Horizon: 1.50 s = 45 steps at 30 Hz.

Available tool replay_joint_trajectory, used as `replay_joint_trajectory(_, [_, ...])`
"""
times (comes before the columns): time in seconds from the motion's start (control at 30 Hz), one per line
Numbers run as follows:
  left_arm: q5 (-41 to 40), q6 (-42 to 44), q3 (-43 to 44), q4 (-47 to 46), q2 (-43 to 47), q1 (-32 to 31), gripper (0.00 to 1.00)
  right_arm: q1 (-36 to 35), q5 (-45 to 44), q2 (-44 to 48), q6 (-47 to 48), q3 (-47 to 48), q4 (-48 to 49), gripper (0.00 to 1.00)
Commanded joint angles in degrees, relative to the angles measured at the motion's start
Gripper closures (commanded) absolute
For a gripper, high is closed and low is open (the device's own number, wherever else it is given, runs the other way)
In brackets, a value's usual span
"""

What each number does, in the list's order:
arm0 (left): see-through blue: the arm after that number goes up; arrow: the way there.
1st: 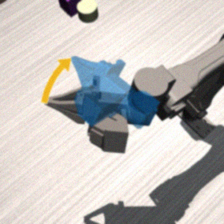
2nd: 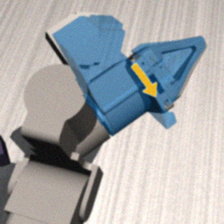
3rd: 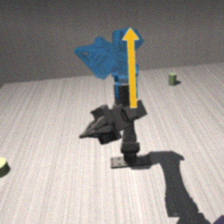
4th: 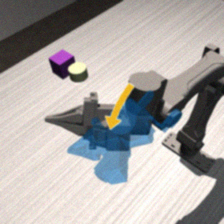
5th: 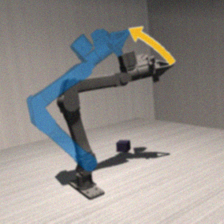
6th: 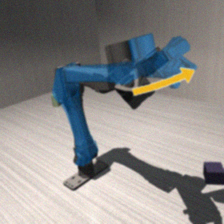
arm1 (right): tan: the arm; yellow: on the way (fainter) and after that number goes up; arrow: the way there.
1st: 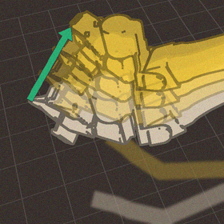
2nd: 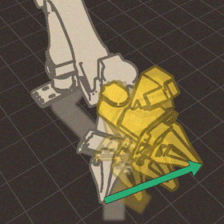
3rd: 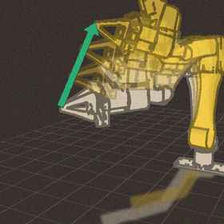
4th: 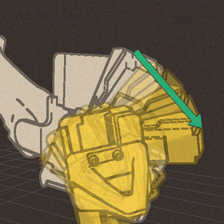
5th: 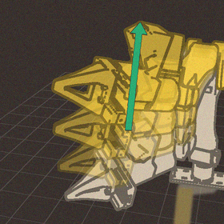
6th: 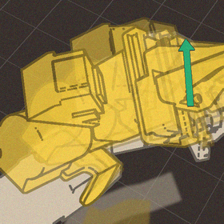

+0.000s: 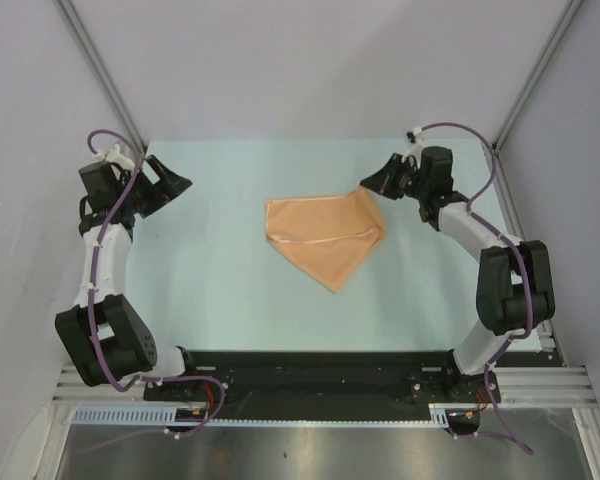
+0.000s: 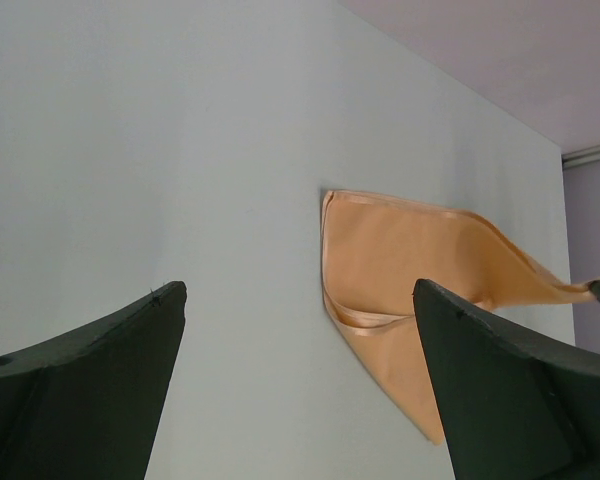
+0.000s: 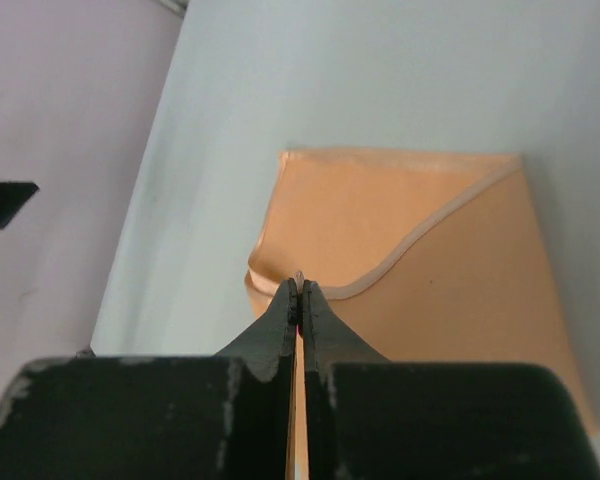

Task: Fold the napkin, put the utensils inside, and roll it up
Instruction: Fold the napkin

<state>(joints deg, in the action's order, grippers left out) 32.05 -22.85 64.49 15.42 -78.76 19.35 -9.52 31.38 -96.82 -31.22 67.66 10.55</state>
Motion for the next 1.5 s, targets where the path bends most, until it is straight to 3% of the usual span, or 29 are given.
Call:
replay_joint_trajectory(0.0, [2.4, -1.4, -0.4, -2.7, 2.2, 0.5, 0.00, -3.2, -2.0, 3.7, 3.0, -6.3, -4.2, 1.00])
replay_joint_trajectory(0.23, [2.7, -1.6, -0.7, -2.9, 2.2, 0.6, 0.00, -8.7, -2.5, 4.9, 0.1, -15.4, -0.7, 1.00])
replay_joint_trajectory(0.63, [2.8, -1.8, -0.7, -3.2, 2.2, 0.7, 0.00, -17.3, -3.2, 1.4, -2.6, -19.1, 2.3, 1.00])
replay_joint_trajectory(1.47, [3.2, -2.2, -0.9, -3.6, 2.0, 0.6, 0.00, -23.4, -10.1, 2.9, 0.9, -22.7, -5.2, 0.98])
